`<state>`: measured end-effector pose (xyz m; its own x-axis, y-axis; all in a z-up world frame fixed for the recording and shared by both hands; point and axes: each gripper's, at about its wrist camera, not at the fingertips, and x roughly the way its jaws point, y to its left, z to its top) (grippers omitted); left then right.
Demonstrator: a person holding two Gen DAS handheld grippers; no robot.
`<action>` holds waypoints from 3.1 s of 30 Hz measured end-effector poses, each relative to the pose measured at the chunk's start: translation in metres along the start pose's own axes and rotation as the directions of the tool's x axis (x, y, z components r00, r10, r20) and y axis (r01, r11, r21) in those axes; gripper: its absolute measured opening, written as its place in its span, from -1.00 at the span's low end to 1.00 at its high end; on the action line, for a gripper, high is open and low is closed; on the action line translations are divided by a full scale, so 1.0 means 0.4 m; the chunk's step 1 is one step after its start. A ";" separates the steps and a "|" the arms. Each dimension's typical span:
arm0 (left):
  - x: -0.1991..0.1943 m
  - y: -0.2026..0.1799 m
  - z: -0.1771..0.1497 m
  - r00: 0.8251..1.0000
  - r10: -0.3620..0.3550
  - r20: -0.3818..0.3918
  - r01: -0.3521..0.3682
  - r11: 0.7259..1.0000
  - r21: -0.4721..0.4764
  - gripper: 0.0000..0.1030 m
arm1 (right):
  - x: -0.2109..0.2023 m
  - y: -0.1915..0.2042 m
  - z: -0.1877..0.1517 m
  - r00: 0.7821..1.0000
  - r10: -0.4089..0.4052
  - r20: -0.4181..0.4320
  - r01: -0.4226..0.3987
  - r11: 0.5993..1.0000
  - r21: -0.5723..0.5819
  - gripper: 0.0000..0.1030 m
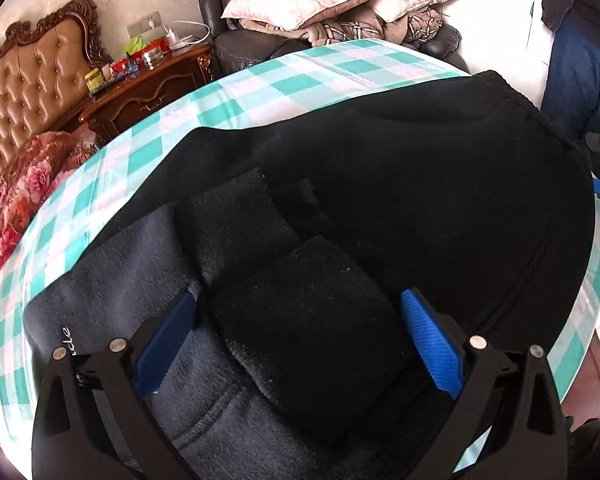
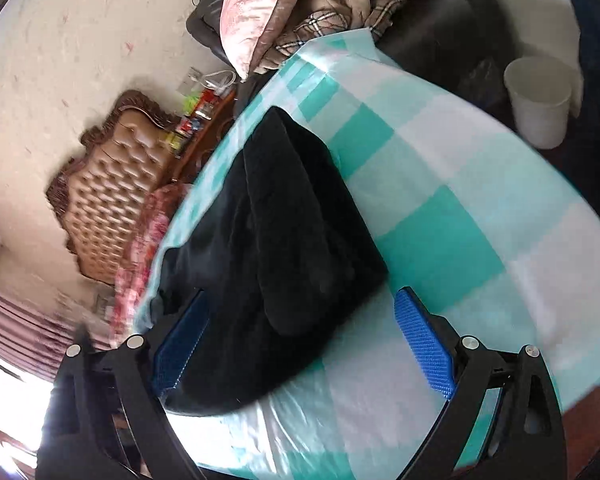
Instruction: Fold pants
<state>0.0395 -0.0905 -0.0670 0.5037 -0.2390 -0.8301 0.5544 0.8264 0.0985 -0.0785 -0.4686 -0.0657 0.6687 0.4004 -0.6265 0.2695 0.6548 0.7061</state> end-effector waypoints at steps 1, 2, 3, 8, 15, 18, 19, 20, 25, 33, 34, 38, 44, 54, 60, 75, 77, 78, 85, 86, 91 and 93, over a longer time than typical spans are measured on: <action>0.006 0.003 0.002 1.000 -0.005 -0.003 0.005 1.000 -0.004 0.97 | 0.000 -0.002 0.005 1.000 0.007 -0.011 -0.007 1.000 -0.004 0.76; 0.006 0.003 -0.003 1.000 -0.008 -0.005 0.008 1.000 -0.009 0.97 | 0.004 -0.002 0.015 1.000 0.019 -0.022 -0.019 1.000 -0.006 0.76; 0.007 0.003 -0.006 1.000 -0.012 -0.007 0.012 1.000 -0.015 0.97 | 0.005 -0.004 0.019 0.999 0.021 -0.030 -0.021 1.000 -0.011 0.76; 0.001 0.010 -0.019 0.999 -0.034 -0.005 0.033 0.999 -0.033 0.97 | 0.010 -0.017 0.026 0.999 -0.016 -0.045 0.014 0.999 -0.047 -0.04; 0.001 0.014 -0.019 0.999 -0.041 -0.017 0.040 0.998 -0.045 0.97 | -0.050 0.046 -0.007 0.996 0.032 0.080 -0.022 0.993 -0.118 -0.42; -0.016 0.025 -0.007 0.997 -0.069 -0.027 0.066 0.995 -0.076 0.97 | -0.070 0.106 -0.019 0.989 0.033 0.145 -0.006 0.983 -0.185 -0.45; -0.032 0.035 0.001 0.995 -0.094 -0.018 0.091 0.991 -0.102 0.96 | -0.074 0.125 -0.025 0.986 0.031 0.161 0.003 0.979 -0.206 -0.46; -0.050 0.045 0.009 0.992 -0.123 -0.001 0.122 0.984 -0.127 0.96 | -0.079 0.152 -0.035 0.983 0.021 0.182 0.023 0.971 -0.237 -0.46; -0.147 0.063 0.100 0.953 -0.288 0.096 0.301 0.937 -0.177 0.96 | -0.078 0.286 -0.096 0.964 -0.044 0.263 0.157 0.890 -0.427 -0.47; -0.174 0.042 0.212 0.818 -0.566 0.102 0.571 0.779 -0.259 0.96 | -0.013 0.497 -0.267 0.910 -0.103 0.401 0.379 0.600 -0.705 -0.48; -0.173 0.031 0.227 0.794 -0.602 0.079 0.599 0.756 -0.265 0.96 | 0.001 0.517 -0.292 0.906 -0.106 0.410 0.396 0.554 -0.732 -0.48; -0.176 -0.005 0.269 0.772 -0.635 0.032 0.621 0.743 -0.249 0.96 | 0.070 0.585 -0.403 0.902 -0.092 0.421 0.424 0.370 -0.827 -0.49; -0.120 -0.034 0.269 0.837 -0.511 -0.196 0.473 0.856 -0.208 0.96 | 0.132 0.636 -0.510 0.919 -0.052 0.391 0.393 0.180 -0.902 -0.52; -0.005 -0.073 0.205 0.789 -0.543 -0.288 0.489 0.838 -0.242 -0.14 | 0.153 0.627 -0.508 0.930 -0.086 0.359 0.368 0.167 -0.914 -0.43; -0.034 -0.076 0.241 0.785 -0.576 -0.225 0.526 0.814 -0.246 -0.50 | -0.005 0.523 -0.416 0.952 0.135 0.275 0.186 0.459 -0.869 0.67; -0.154 0.010 0.318 0.761 -0.633 -0.145 0.564 0.755 -0.334 -0.54 | 0.132 0.432 -0.425 0.935 -0.179 0.307 0.355 0.531 -0.770 0.67; -0.186 0.040 0.313 0.767 -0.630 -0.124 0.565 0.754 -0.334 -0.55 | 0.154 0.442 -0.423 0.924 -0.186 0.335 0.382 0.531 -0.757 0.67; -0.206 0.066 0.305 0.770 -0.629 -0.105 0.567 0.751 -0.339 -0.55 | 0.157 0.450 -0.422 0.920 -0.185 0.345 0.388 0.533 -0.752 0.67; -0.300 0.212 0.256 0.787 -0.617 -0.017 0.563 0.729 -0.390 -0.55 | 0.191 0.506 -0.433 0.904 -0.142 0.403 0.416 0.506 -0.755 0.67; -0.309 0.222 0.254 0.790 -0.613 -0.008 0.560 0.727 -0.396 -0.55 | 0.210 0.517 -0.437 0.897 -0.153 0.414 0.433 0.483 -0.761 0.67; -0.358 0.331 0.195 0.806 -0.589 0.055 0.549 0.711 -0.438 -0.55 | 0.251 0.551 -0.473 0.867 -0.206 0.454 0.498 0.380 -0.779 0.67; -0.364 0.375 0.165 0.811 -0.580 0.071 0.543 0.703 -0.459 -0.55 | 0.254 0.555 -0.485 0.871 -0.212 0.444 0.492 0.360 -0.793 0.67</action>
<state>0.0931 0.0344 0.1049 0.1341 -0.7095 -0.6918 0.3596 0.6854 -0.6332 -0.0852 -0.1582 -0.0369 0.8325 -0.0750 -0.5490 -0.1231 0.9410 -0.3153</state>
